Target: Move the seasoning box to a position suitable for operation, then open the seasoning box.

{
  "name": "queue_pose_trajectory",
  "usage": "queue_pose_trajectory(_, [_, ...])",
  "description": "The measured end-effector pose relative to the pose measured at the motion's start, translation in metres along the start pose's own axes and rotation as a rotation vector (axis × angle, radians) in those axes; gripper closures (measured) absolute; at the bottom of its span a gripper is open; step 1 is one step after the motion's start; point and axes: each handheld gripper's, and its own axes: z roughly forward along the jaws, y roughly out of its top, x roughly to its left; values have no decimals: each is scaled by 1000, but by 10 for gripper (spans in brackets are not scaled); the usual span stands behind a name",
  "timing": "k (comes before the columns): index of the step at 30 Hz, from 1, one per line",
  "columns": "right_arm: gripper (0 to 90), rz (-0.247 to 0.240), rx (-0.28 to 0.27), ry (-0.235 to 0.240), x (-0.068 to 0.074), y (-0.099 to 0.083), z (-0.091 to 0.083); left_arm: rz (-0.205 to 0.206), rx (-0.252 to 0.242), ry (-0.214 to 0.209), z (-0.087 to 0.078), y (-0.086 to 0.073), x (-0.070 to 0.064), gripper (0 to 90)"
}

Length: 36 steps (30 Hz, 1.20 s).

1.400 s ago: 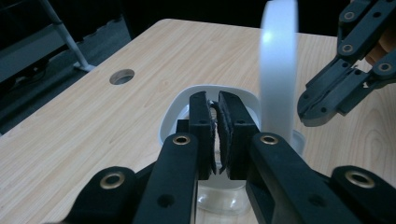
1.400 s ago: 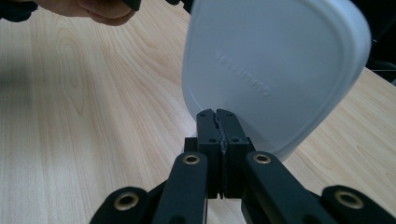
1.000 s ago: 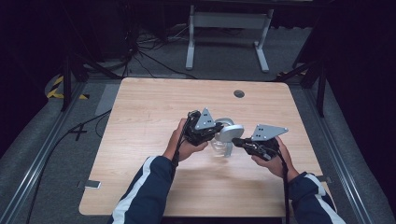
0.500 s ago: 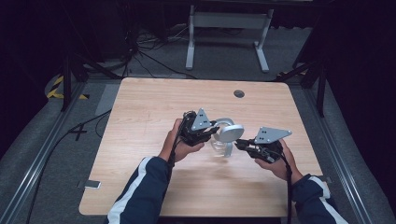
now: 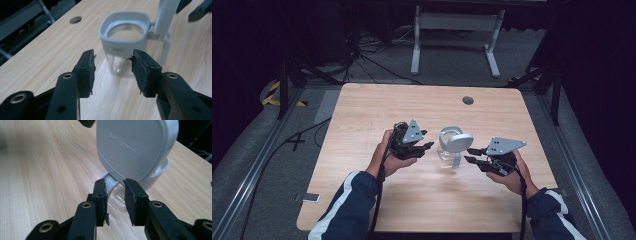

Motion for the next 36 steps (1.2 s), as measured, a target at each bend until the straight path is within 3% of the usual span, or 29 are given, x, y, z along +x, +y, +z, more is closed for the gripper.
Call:
queue_pose_trajectory(14, [592, -6, 42, -43, -5, -12, -16, -19, 123, 21, -25, -32, 1, 353])
queue_pose_trajectory(21, [526, -29, 79, -82, -4, -25, -26, 17, 187, 52, -38, -53, -12, 314])
queue_pose_trajectory(26, [436, -41, 136, -121, -5, -37, -32, 44, 277, 83, -42, -73, -15, 279])
queue_pose_trajectory(32, [393, -58, 218, -150, -6, -53, -33, 1, 303, 89, -49, -100, -13, 263])
queue_pose_trajectory(36, [381, -52, 234, -150, -7, -64, -36, -17, 318, 101, -56, -117, -14, 252])
